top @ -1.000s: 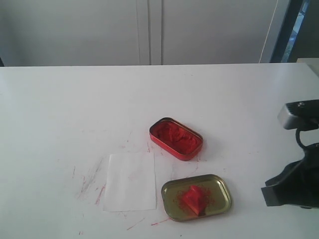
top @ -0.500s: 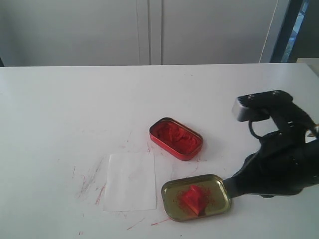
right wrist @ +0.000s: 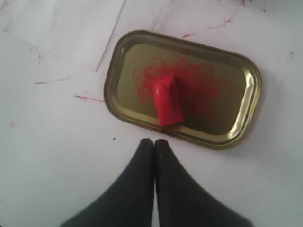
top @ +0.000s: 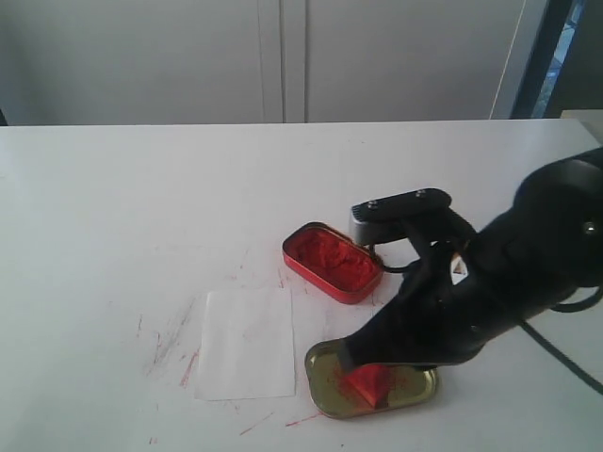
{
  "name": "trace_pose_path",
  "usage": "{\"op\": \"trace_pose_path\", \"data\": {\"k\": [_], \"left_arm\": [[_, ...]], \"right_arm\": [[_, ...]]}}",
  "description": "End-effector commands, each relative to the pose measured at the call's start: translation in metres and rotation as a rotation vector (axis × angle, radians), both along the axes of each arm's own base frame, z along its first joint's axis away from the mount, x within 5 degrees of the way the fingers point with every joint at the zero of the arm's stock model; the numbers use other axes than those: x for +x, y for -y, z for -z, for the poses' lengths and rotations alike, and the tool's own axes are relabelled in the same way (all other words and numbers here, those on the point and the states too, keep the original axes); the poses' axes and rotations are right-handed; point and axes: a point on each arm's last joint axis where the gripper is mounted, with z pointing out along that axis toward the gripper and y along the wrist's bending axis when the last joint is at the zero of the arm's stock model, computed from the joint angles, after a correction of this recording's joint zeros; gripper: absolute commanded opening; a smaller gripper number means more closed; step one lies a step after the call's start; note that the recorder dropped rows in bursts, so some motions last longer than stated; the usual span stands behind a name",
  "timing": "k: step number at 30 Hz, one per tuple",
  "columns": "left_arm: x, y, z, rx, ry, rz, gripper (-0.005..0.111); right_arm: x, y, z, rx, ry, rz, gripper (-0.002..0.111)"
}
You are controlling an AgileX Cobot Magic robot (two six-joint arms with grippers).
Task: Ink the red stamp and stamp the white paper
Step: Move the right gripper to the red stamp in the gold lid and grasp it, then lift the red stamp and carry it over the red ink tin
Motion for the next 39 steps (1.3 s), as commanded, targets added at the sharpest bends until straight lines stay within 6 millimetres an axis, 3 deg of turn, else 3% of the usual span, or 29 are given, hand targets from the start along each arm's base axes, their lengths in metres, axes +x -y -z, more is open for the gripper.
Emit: {"op": "trace_pose_path", "data": {"k": [1, 5, 12, 19, 21, 39], "left_arm": [[0.0, 0.001, 0.0, -0.008, 0.01, 0.006, 0.0], [0.0, 0.0, 0.0, -0.008, 0.015, 0.006, 0.0], [0.0, 0.0, 0.0, -0.008, 0.017, 0.005, 0.0], [0.0, 0.0, -0.001, -0.008, 0.02, 0.005, 0.0], [0.0, 0.0, -0.001, -0.008, 0.02, 0.005, 0.0], [0.0, 0.0, -0.001, -0.008, 0.022, 0.005, 0.0]], "right_arm": [[0.007, -0.017, -0.001, -0.06, 0.019, 0.012, 0.0], [0.01, -0.026, 0.008, -0.181, -0.005, 0.004, 0.0], [0.018, -0.042, 0.017, -0.24, 0.017, -0.06, 0.001], [0.029, -0.049, 0.019, -0.274, 0.038, -0.08, 0.027], [0.029, -0.049, 0.023, -0.288, 0.03, -0.083, 0.03], [0.038, -0.055, 0.061, -0.378, -0.012, -0.128, 0.03]]}}
